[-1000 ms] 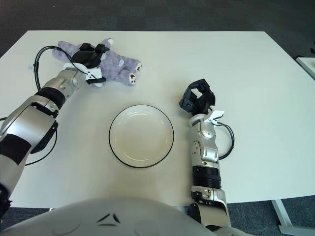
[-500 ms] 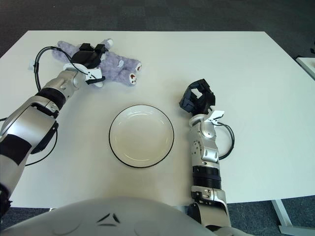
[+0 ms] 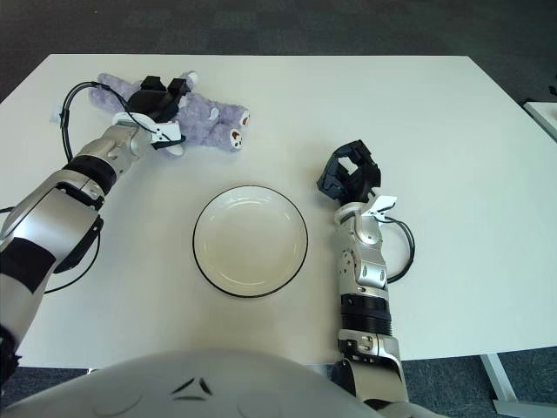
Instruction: Put the doll into the plate.
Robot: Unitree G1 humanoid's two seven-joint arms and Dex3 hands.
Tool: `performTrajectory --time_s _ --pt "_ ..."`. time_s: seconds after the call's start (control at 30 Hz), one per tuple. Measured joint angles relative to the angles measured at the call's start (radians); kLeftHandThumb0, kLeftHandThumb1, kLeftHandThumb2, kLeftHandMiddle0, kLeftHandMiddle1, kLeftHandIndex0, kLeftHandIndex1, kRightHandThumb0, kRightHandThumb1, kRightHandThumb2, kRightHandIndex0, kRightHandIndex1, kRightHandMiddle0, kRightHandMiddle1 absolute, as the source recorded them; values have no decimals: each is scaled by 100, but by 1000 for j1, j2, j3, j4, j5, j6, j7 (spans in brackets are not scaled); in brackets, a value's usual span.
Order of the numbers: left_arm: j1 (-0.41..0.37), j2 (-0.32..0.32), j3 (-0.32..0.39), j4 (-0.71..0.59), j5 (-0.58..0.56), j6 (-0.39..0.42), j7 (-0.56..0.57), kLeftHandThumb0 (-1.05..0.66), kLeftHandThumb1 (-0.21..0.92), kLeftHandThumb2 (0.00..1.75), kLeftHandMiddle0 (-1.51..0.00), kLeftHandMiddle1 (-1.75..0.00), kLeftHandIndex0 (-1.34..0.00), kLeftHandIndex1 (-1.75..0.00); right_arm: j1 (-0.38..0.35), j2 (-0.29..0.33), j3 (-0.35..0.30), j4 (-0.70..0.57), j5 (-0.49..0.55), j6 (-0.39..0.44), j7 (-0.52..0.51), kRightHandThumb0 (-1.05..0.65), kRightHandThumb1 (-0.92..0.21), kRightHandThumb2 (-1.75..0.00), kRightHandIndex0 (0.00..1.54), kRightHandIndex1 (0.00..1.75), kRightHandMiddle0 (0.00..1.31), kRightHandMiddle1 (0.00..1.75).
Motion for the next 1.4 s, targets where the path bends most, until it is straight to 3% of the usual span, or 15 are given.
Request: performTrajectory --time_s 0.07,0.13,0.3,0.53,0.87,1.4 --pt "0 3 -3 0 2 -7 0 37 42 117 -37 -174 -22 -174 0 0 0 0 0 0 0 -49 -31 -132 104 175 62 175" --pt "0 5 -5 0 6 -15 0 40 44 116 -43 -175 -27 -175 1 0 0 -1 0 1 0 -49 -31 -132 104 175 62 175" --pt "0 12 -7 1 8 -37 2 47 32 131 -59 -175 -60 -175 2 0 -1 -3 0 3 0 -49 -31 -133 104 175 62 175" --pt "3 17 4 2 -2 -64 12 50 24 141 -67 -175 -82 -175 3 0 -1 -6 0 9 0 -49 -30 -134 105 175 63 175" --pt "1 15 -1 -4 0 -28 9 52 20 145 -70 -175 -92 -175 3 1 -1 -13 0 21 -1 -49 -29 -134 104 175 63 175" --pt "-9 11 -23 -13 12 15 -7 53 17 149 -72 -175 -96 -175 5 5 0 -21 0 32 -2 -50 -29 -135 105 175 64 175"
